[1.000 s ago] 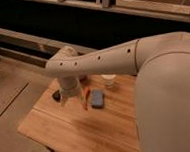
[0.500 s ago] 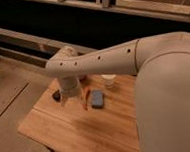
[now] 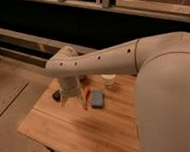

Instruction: Wipe the white sponge on the table

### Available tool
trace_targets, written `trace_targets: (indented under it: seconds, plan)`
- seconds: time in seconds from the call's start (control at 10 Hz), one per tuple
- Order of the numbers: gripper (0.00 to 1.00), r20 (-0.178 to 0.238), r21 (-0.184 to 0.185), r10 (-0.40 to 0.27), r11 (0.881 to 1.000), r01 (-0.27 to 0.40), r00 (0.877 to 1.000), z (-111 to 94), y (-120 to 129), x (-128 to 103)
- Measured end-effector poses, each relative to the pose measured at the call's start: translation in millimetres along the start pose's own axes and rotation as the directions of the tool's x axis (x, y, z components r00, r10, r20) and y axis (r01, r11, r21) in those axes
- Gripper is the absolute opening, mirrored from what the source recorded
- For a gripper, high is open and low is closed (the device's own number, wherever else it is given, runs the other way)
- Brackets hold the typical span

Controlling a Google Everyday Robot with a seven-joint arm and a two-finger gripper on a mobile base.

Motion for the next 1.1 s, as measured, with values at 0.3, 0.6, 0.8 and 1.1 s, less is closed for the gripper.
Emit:
trace_targets:
  seconds: [0.3,0.6,0.8,1.1]
  plan:
    - [0.65,-0.004,0.000,-0.004,1.000,0.004,1.000,0,-1,0]
    - [0.65,-0.052,0.023,-0.080,0.996,0.081,0.995,2,-7,11]
    - [0.65,-0.055,0.024,-0.082,0.996,0.084,0.995,2,-7,11]
    - [0.65,-0.054,0.023,-0.080,0.996,0.081,0.995,1,-7,10]
